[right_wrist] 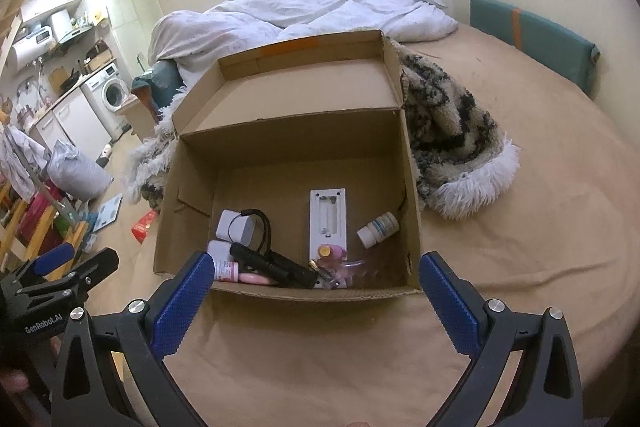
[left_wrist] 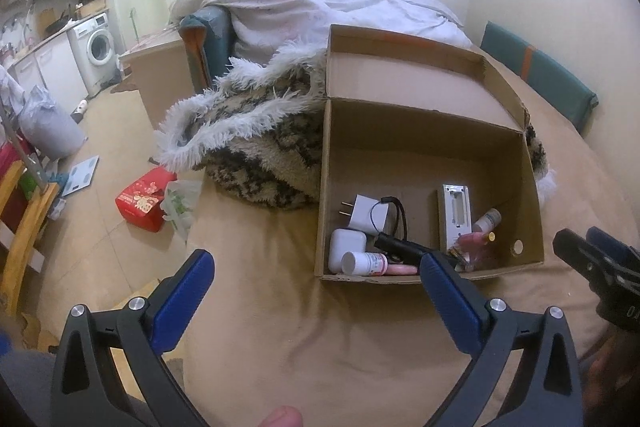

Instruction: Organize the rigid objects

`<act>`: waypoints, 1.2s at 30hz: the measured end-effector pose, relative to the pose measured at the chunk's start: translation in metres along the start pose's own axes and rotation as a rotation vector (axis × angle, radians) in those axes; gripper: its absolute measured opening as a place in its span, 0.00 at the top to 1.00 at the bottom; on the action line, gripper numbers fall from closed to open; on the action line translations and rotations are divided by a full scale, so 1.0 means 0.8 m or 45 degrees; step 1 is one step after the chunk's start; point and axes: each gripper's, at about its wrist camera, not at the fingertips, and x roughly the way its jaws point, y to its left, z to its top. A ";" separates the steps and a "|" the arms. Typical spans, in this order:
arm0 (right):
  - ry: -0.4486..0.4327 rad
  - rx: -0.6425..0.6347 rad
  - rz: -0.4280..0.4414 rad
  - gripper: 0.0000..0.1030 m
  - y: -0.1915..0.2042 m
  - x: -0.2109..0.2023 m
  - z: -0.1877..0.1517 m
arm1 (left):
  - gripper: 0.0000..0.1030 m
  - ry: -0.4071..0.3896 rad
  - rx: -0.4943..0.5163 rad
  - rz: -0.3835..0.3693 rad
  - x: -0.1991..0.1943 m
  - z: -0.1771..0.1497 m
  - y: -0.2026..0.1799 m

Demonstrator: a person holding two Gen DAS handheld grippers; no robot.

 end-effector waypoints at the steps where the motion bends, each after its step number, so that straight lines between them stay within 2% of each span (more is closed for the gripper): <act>1: -0.002 -0.006 -0.001 0.00 0.001 -0.001 0.000 | 0.01 0.002 -0.004 0.000 0.000 0.000 0.000; 36: -0.002 -0.019 -0.012 0.00 0.004 0.000 -0.001 | 0.01 0.022 -0.025 -0.001 0.002 -0.003 -0.004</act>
